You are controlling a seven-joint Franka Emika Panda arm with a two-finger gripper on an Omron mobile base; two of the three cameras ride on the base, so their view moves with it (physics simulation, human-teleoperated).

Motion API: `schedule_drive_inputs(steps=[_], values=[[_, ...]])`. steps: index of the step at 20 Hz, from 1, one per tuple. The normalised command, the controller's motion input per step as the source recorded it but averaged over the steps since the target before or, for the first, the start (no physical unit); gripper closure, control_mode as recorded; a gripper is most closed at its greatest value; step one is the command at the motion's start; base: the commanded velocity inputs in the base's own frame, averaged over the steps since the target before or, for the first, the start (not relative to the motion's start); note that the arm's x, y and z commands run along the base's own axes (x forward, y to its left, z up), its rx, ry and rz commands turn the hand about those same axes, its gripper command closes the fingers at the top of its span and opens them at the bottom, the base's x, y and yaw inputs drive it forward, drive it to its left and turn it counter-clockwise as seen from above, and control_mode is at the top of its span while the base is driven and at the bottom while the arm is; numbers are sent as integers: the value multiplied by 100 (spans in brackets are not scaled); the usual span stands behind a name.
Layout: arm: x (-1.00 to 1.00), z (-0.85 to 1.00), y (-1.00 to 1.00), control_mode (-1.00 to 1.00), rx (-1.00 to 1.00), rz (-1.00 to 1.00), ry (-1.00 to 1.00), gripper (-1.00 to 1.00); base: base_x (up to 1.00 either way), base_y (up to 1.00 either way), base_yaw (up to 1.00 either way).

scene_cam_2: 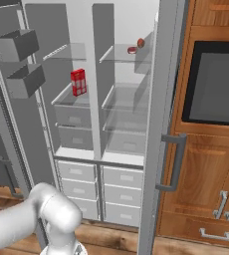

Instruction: Pick up the frozen steak from the freezer, place it on any shelf in the fridge, and close the fridge and freezer doors when done.

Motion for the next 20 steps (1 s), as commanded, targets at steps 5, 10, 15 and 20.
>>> schedule_drive_inputs(steps=[5,10,15,20], values=[[55,-21,8,-100,-8,0,-2,-100,0,0,0],[38,-10,26,-100,-7,-4,-3,-100,0,0,0],[0,-2,-38,-100,-2,-22,-1,-100,0,0,0],[1,0,-98,-100,0,-11,0,-100,0,0,0]])
